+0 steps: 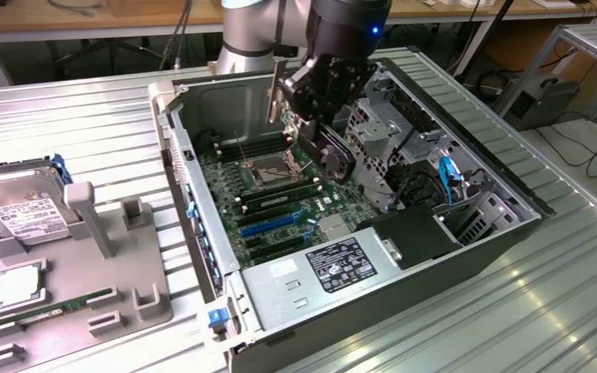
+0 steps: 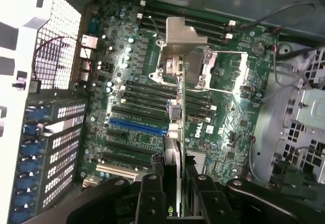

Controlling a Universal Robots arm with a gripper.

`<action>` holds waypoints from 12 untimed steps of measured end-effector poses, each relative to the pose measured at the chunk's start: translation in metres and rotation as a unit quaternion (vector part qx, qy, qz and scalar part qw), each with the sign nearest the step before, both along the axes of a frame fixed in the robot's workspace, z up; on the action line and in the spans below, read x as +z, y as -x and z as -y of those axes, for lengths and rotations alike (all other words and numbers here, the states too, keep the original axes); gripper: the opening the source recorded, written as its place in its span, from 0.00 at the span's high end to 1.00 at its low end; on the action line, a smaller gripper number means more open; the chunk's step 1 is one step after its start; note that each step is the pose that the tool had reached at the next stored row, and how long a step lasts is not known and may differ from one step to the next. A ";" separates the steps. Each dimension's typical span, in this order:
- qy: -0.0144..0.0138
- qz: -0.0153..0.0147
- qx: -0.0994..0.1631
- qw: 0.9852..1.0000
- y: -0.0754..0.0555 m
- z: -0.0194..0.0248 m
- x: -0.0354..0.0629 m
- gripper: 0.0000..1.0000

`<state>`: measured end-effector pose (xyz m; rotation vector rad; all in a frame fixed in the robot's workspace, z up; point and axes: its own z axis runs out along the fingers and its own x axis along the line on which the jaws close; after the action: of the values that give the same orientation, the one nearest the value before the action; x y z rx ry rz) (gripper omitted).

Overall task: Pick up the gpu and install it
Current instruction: 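Insert the gpu into the slot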

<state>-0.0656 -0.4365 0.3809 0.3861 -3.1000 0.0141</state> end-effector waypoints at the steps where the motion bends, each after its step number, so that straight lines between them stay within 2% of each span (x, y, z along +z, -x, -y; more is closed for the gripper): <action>1: 0.000 0.000 0.011 1.000 0.000 0.0000 -0.0002 0.74; 3: 0.000 0.000 0.041 0.999 0.000 0.0000 -0.0007 0.74; 5: 0.000 0.000 0.059 0.998 0.000 0.0000 -0.0009 0.74; 7: 0.000 0.000 0.087 0.996 0.000 0.0000 -0.0013 0.74; 12: -0.001 0.003 0.129 0.992 0.000 0.0000 -0.0020 0.74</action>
<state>-0.0656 -0.4364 0.3790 0.7845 -3.0316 0.0155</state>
